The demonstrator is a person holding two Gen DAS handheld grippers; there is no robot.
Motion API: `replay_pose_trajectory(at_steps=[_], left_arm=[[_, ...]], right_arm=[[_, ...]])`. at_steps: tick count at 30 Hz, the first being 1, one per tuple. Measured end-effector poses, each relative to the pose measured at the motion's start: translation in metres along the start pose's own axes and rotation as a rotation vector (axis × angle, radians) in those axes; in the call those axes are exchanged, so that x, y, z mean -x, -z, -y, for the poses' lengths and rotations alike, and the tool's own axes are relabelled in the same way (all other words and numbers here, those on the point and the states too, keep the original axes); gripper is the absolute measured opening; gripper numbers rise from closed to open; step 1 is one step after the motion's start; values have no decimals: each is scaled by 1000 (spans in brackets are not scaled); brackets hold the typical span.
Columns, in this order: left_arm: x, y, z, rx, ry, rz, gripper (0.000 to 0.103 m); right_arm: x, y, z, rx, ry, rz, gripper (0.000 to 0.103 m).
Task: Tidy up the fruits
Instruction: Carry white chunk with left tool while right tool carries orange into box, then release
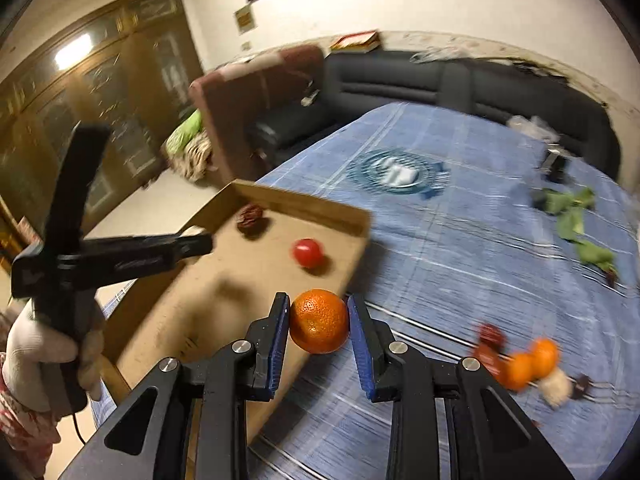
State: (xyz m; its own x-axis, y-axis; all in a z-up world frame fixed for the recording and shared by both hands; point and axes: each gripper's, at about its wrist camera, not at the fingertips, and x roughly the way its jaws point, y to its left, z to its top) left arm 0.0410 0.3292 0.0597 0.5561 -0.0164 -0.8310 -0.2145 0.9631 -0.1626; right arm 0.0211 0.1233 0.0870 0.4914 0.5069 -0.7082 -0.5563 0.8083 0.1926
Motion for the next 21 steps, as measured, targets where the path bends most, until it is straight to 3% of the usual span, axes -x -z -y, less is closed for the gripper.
replay_pose_trajectory(at_steps=[4,10,17,21], left_arm=[[-27,-9,-13,47,2,-47,29],[-39,-13,-21,62,20,-51,29],[-38,-13,-22,69,57,-27,31],[-34,-12,-24,100,103,-17,41]], right_arm=[[-41,-10,-20,28,-4,-58,33],[-85,-14,-30,55,20,-115,33],[-102,-13,-32,60,34,-138,34],[-105,-15,-31,48,36,-129,35]])
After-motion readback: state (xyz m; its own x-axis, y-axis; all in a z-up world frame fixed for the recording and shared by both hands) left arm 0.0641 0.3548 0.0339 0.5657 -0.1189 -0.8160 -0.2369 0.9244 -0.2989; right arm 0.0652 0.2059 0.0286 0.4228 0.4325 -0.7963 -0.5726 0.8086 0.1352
